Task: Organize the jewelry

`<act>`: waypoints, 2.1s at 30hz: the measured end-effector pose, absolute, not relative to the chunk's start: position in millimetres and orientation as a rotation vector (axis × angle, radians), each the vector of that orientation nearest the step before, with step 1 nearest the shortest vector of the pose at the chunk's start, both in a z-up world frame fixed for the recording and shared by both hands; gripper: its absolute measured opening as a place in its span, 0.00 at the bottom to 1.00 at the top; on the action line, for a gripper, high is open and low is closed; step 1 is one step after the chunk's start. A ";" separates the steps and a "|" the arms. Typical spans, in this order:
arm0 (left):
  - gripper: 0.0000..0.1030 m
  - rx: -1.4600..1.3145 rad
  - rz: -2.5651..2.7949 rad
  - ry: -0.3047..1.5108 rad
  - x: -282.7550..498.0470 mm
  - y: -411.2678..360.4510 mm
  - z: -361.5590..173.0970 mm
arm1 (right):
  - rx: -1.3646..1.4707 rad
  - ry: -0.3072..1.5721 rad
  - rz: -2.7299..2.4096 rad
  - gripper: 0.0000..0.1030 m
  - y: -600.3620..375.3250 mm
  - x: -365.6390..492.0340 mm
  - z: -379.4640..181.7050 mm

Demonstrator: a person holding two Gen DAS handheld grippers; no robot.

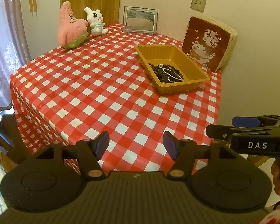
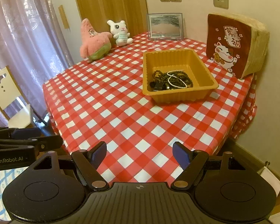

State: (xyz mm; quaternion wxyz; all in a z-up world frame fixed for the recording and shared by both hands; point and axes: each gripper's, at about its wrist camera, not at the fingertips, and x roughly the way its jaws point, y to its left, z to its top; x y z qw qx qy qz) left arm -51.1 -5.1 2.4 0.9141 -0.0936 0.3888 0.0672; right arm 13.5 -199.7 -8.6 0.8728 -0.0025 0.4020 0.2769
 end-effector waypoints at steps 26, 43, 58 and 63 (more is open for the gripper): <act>0.60 -0.192 0.134 0.800 -50.4 -5.3 1.6 | -0.011 0.841 0.579 0.75 -194.2 13.6 -8.4; 0.60 -0.189 0.131 0.803 -45.1 -4.6 -0.9 | -0.015 0.841 0.578 0.75 -191.4 14.9 -8.9; 0.60 -0.184 0.122 0.811 -36.9 -5.1 -2.4 | -0.014 0.849 0.576 0.75 -189.9 19.4 -10.1; 0.60 -0.186 0.123 0.811 -36.7 -6.6 -2.0 | -0.014 0.852 0.577 0.75 -192.5 21.9 -11.8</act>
